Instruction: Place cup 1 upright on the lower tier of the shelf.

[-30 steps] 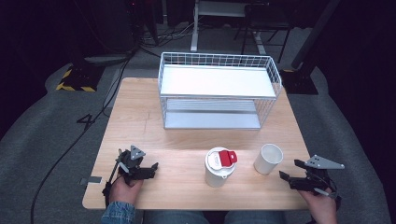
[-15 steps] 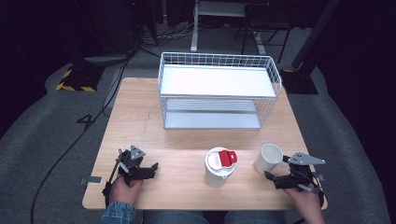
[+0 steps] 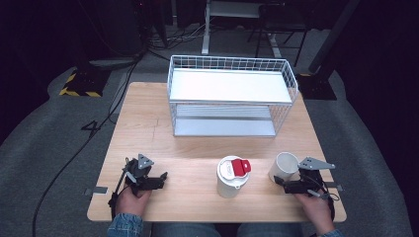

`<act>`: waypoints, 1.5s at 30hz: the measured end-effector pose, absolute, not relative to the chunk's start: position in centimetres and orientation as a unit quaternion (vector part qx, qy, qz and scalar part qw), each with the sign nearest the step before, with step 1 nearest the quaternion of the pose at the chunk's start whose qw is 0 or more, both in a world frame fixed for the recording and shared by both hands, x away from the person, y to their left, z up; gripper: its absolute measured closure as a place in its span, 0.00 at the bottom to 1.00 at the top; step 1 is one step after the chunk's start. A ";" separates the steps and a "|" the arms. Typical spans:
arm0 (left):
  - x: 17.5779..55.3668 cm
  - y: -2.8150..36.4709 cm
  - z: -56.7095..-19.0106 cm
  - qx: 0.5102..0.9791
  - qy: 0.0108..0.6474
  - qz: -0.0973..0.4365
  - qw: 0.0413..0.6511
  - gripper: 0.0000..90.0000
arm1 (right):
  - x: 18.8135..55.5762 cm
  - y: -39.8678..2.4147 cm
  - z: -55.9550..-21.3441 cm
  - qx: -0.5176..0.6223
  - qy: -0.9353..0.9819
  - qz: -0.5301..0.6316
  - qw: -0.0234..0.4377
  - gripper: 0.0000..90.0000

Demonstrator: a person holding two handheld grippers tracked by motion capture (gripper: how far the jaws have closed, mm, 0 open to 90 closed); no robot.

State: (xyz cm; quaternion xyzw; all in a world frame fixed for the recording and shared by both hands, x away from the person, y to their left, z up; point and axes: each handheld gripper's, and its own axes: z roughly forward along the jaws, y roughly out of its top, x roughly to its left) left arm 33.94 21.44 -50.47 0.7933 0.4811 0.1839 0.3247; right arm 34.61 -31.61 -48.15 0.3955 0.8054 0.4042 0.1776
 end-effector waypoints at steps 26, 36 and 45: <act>33.9 21.4 -50.5 0.793 0.481 0.184 0.325 0.15 | 34.5 -31.5 -47.5 0.379 0.809 0.412 0.179 0.26; 33.9 21.4 -50.5 0.793 0.481 0.184 0.325 0.15 | 35.4 -30.7 -45.7 0.364 0.812 0.418 0.182 0.26; 33.9 21.4 -50.5 0.794 0.480 0.184 0.325 0.16 | 37.2 -29.2 -43.7 0.352 0.815 0.421 0.185 0.26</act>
